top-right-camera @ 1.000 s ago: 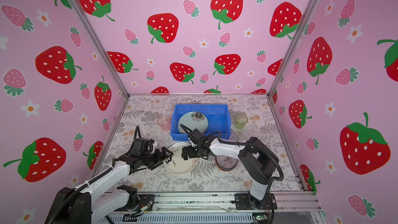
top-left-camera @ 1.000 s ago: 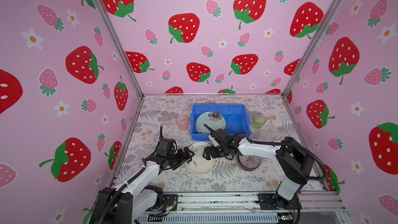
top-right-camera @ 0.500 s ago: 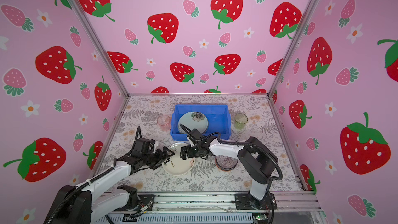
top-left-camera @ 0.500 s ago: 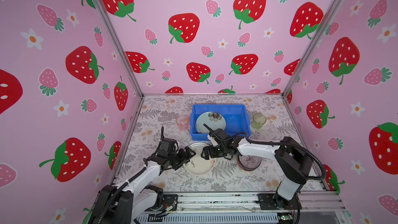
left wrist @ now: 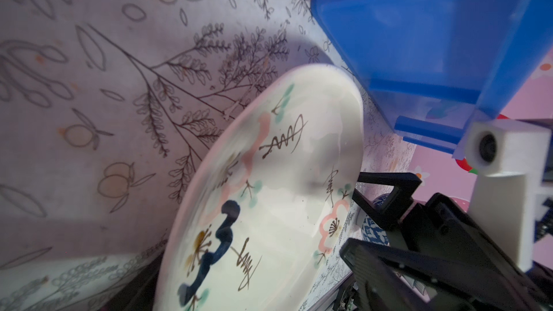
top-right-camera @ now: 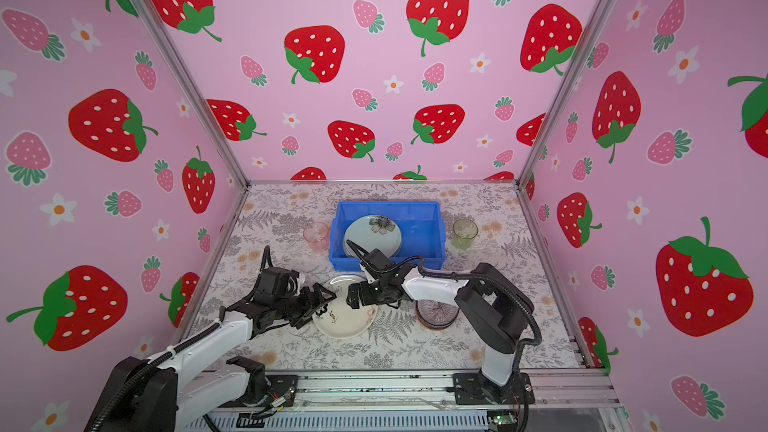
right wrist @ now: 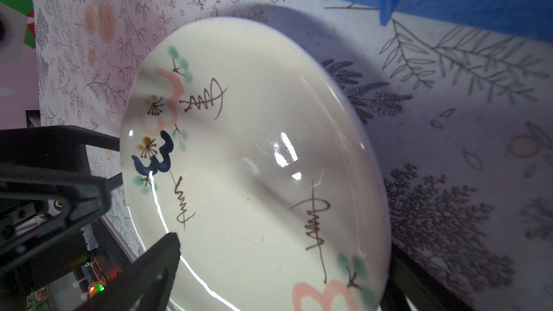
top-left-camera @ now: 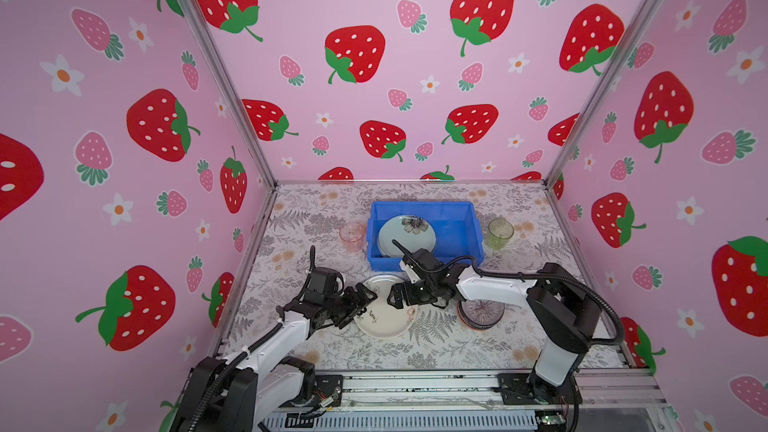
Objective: Place the mixed dishes into the plastic bin
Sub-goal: 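Close both grippers on the rims of the white ink-drawing plate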
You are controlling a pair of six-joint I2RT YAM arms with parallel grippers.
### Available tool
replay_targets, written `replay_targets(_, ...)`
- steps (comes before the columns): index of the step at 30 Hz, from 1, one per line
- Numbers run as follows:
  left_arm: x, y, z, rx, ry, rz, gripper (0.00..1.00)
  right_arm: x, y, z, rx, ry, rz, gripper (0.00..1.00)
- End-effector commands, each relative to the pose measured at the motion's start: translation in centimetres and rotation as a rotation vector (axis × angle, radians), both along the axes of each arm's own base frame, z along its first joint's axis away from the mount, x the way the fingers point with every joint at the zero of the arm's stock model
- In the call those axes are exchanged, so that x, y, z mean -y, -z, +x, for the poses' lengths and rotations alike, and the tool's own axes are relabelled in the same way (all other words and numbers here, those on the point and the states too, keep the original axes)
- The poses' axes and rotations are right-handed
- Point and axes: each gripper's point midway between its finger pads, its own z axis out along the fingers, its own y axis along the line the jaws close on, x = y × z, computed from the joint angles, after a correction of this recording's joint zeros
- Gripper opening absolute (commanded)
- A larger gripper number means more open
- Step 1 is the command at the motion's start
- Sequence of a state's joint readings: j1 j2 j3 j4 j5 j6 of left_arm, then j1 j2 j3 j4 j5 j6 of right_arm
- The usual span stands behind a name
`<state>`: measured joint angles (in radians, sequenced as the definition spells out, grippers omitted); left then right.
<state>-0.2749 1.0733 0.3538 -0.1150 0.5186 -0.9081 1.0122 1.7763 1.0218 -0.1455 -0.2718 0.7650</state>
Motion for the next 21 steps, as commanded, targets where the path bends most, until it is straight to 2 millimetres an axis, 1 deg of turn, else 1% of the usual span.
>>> replay_targets(1, 1.86, -3.39, 1.21, 0.098, 0.049, -0.110, 0.87, -1.31, -0.24, -0.78, -0.025, -0.028, 0.052, 0.99)
replay_targets(21, 1.88, -3.71, 1.09, 0.100, 0.054, -0.111, 0.45, -0.69, 0.14, -0.54, -0.019, -0.020, 0.026, 0.99)
